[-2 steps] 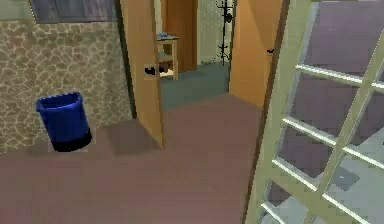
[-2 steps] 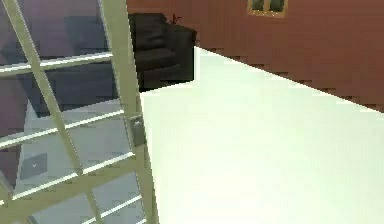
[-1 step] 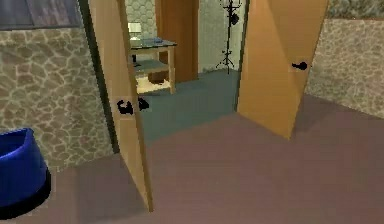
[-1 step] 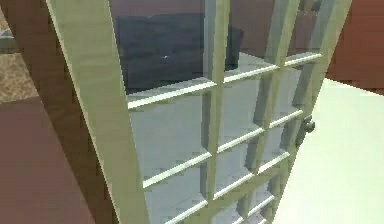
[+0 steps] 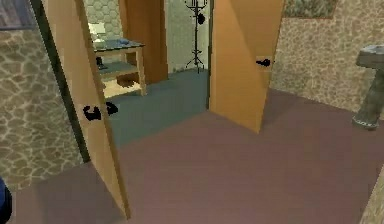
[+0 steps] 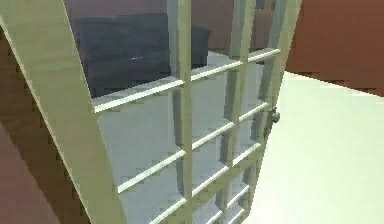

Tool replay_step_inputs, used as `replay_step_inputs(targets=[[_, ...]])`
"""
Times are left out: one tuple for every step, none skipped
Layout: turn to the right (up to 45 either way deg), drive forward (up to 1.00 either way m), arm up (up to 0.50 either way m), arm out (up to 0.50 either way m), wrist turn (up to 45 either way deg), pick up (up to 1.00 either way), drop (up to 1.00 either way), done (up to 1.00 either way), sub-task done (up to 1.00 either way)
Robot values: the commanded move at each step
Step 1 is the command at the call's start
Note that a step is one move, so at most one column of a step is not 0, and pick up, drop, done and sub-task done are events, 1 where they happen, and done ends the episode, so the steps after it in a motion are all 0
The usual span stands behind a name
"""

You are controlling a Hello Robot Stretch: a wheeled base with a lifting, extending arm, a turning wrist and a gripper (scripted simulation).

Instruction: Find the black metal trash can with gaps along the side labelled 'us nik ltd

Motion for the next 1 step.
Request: replay_step_inputs(targets=[[0.0,0.15,0.0,0.0,0.0,0.0,0.0,0.0,0.0]])
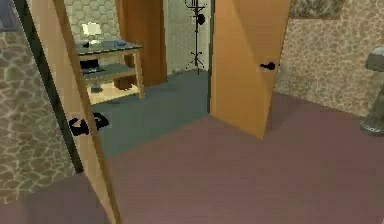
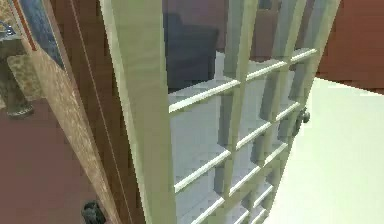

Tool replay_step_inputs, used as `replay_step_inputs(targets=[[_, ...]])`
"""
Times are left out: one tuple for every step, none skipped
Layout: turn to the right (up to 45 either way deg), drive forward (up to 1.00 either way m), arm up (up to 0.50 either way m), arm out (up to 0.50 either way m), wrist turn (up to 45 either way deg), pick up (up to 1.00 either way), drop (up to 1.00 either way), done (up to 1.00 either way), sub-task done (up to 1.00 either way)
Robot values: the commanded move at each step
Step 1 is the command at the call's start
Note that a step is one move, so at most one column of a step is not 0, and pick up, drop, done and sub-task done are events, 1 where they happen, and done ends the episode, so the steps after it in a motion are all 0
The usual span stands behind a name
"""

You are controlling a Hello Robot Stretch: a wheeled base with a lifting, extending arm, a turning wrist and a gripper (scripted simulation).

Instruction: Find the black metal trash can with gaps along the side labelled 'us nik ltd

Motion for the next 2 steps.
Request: replay_step_inputs(targets=[[45.0,0.0,0.0,0.0,0.0,0.0,0.0,0.0,0.0],[0.0,0.0,0.0,0.0,0.0,0.0,0.0,1.0,0.0]])
